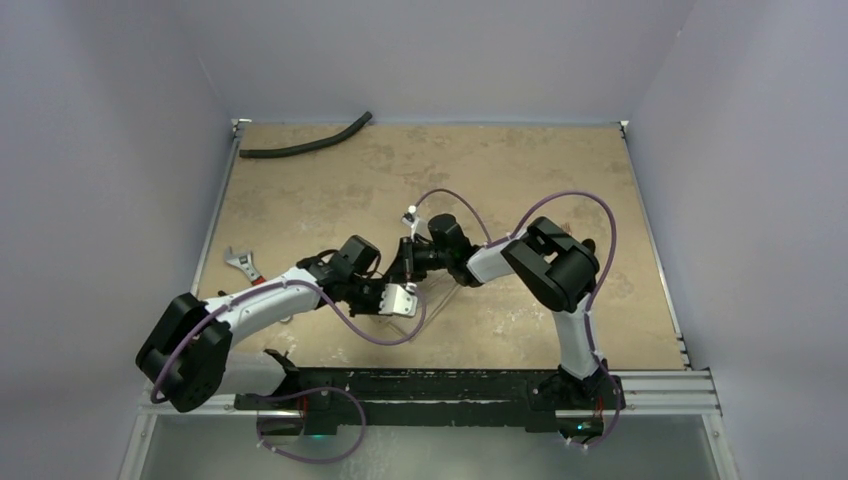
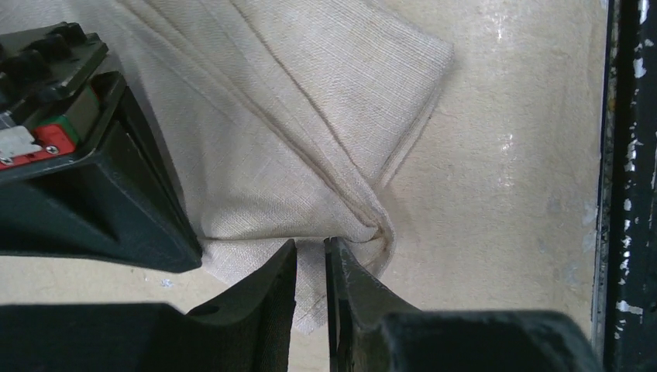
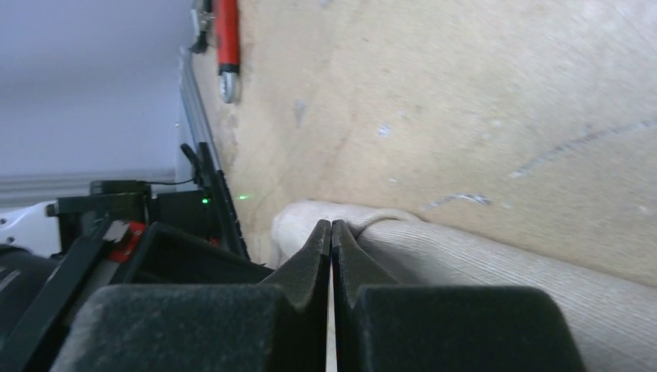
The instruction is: Fold the napkin into a case and place the utensils inside
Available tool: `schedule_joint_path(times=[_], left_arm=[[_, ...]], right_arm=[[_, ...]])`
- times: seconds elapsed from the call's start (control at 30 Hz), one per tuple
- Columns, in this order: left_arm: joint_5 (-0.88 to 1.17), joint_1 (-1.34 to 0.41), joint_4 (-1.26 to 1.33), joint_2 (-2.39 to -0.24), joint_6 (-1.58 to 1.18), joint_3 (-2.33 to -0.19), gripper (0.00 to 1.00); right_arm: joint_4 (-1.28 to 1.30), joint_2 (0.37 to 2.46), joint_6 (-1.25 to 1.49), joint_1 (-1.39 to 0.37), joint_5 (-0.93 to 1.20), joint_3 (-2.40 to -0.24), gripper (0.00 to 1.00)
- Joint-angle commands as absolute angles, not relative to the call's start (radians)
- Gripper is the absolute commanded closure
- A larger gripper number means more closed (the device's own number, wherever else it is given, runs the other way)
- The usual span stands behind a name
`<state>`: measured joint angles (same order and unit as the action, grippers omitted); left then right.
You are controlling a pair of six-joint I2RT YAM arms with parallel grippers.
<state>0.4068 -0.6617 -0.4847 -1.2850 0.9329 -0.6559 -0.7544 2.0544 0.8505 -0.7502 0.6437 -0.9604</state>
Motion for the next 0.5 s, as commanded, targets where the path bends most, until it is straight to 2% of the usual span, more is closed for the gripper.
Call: schedule_joint_path(times=[0.0,0.2,0.37,0.47], left_arm=[[0.385,-0.697,-0.479,-1.309,1.034,-0.644,0.82],[0.368,-0.708,-0.499,-1.315,1.075,-0.604,0.83],[0.305,-0.716,-0.469,-1.32,1.116,-0.569,0.85],[0.24,-0.717,-0.429,-1.334,1.132,-0.556,0.87]], right_arm=[[-0.697,2.08,0.815,-0.752,0.598,-0.981,0.99],[-0.679,2.069,0.81,-0.732,0.593,-0.983,1.0],[-0.649,1.974,0.741,-0.669,0.641,-0.996,0.91],[-0.601,1.904,0.684,-0.608,0.639,-0.98,0.89]])
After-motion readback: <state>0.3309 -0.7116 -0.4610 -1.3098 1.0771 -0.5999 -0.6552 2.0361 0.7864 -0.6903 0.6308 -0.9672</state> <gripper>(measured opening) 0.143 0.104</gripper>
